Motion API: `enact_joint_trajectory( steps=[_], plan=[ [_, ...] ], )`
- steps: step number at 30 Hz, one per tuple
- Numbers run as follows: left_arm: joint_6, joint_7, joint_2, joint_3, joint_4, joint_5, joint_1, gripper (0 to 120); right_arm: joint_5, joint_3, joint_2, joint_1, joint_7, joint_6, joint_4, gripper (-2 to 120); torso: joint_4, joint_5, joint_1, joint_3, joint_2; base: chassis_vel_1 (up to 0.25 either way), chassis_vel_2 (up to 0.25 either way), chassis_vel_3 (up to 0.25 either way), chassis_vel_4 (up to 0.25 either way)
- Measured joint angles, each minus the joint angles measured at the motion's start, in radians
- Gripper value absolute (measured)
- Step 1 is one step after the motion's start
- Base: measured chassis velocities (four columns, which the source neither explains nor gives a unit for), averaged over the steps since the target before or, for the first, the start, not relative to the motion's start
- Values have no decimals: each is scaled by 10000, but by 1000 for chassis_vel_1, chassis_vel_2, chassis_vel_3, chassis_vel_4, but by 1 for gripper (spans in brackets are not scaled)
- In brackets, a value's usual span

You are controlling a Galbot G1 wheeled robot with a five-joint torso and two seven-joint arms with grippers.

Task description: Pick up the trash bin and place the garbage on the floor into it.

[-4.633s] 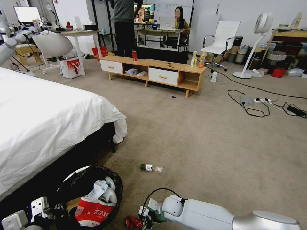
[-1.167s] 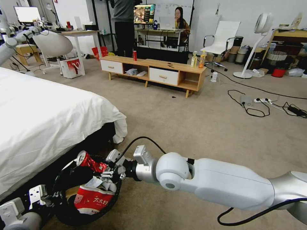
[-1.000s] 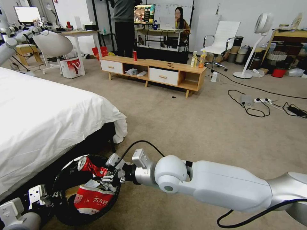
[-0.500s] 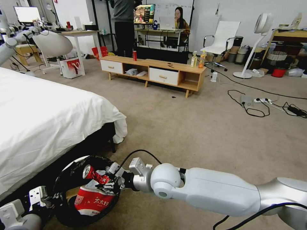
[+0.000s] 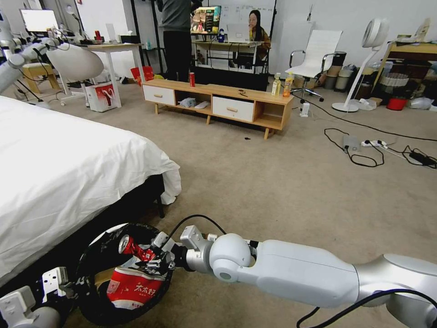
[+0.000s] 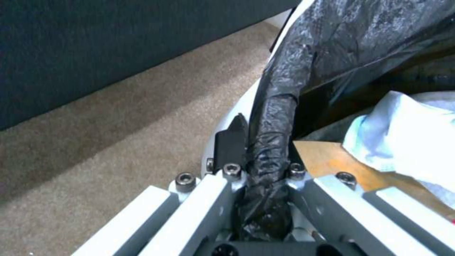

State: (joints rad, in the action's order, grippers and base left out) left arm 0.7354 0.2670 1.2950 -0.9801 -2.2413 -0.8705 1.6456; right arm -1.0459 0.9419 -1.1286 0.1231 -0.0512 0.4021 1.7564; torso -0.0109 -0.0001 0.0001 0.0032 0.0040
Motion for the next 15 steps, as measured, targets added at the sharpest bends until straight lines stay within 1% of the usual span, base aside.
enact_joint_trajectory(
  steps=[1,2,4,6,7,8,10,11,12,13,15],
  plan=[
    [0,-4,9,10,4,3,-15,1,-3,-23,15,1,-31,2,69,50,0,1,0,0,0,0,0,0,0],
    [0,-4,9,10,4,3,-15,1,-3,-23,15,1,-31,2,69,50,0,1,0,0,0,0,0,0,0],
    [0,-4,23,26,16,9,-29,1,-23,-73,25,-4,-64,38,173,61,1,1,0,0,0,0,0,0,0],
    [0,-4,29,26,17,10,-30,1,-30,-83,34,-11,-67,42,196,64,1,0,0,1,0,0,0,0,0],
    [0,-5,34,26,21,15,-19,1,-44,-117,85,-28,-74,58,264,72,1,1,0,0,0,0,0,0,0],
    [0,-5,34,26,21,15,-19,1,-44,-117,85,-28,-74,58,264,72,1,1,0,0,0,0,0,0,0],
    [0,-8,38,18,23,20,-3,1,-75,-158,159,-46,-79,88,374,83,0,0,0,0,1,0,0,0,0],
    [0,-8,38,18,23,20,-3,1,-75,-158,159,-46,-79,88,374,83,0,0,0,0,1,0,0,0,0],
    [0,-9,45,15,23,22,-1,1,-99,-174,171,-56,-86,99,428,90,0,1,0,1,0,0,0,0,0],
    [0,-9,45,15,23,22,-1,1,-99,-174,171,-56,-86,99,428,90,0,1,0,1,0,0,0,0,0],
    [0,-10,66,14,4,23,2,1,-148,-210,142,-85,-108,117,497,99,1,1,0,0,0,0,0,0,0]
  ],
)
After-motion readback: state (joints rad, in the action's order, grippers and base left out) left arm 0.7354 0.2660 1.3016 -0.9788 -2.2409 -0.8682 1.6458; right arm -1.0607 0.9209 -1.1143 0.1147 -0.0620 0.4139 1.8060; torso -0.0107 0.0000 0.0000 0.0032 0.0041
